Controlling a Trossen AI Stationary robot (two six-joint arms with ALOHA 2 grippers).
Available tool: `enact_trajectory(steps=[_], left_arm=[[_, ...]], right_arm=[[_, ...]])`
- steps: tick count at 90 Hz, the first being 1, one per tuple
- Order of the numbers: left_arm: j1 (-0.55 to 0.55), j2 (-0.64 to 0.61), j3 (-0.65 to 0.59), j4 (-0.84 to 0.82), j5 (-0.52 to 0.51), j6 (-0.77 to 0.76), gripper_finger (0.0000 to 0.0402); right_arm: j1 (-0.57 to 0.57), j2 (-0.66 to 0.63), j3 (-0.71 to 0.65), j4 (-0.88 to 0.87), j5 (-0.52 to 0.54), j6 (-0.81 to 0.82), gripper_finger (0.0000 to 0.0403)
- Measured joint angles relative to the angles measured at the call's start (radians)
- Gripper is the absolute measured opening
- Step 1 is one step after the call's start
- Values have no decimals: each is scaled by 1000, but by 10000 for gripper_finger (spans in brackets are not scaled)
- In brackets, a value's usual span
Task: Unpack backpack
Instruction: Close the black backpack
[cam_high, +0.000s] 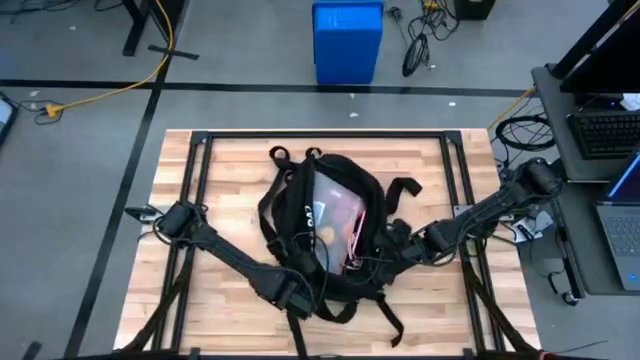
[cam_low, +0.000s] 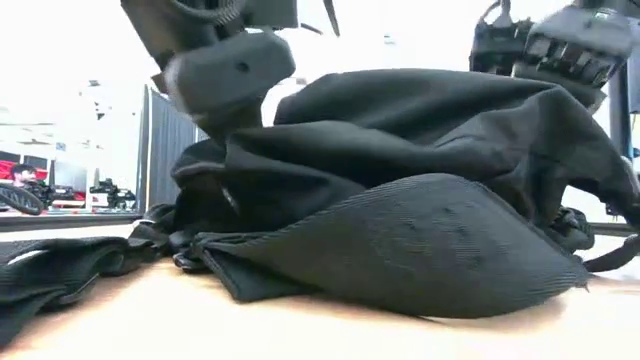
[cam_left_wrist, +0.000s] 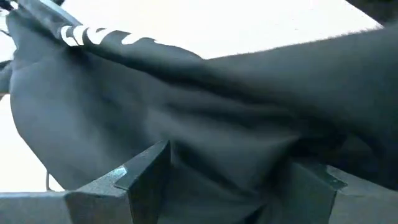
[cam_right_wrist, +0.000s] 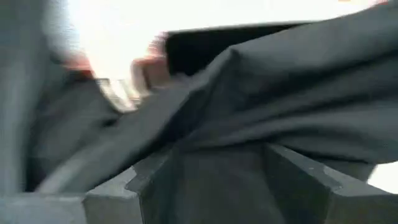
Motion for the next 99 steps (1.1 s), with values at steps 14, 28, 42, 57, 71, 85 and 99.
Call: enact_trajectory(steps=[14,28,42,57,71,85,99], left_arm=[[43,0,0,-40,-23,44,246],[69,0,0,-185,-44,-13,246],[77,0,0,-324,-115,-106,246],[87,0,15,-342,-144,-110,246],[80,0,52,-340,-156,-82,246],[57,-16,94,-340,-174,-51,246],[17,-55,126,-341,-176,-54,246]], right_arm=[[5,3,-51,280,-21,-73,222],[19,34,-51,393,-65,-97,222],[26,85,-51,495,-94,-120,222],[22,154,-51,662,-106,-166,222],[7,204,-52,837,-114,-257,222],[-28,225,-20,878,-120,-361,222],[-46,209,53,736,-146,-531,222]])
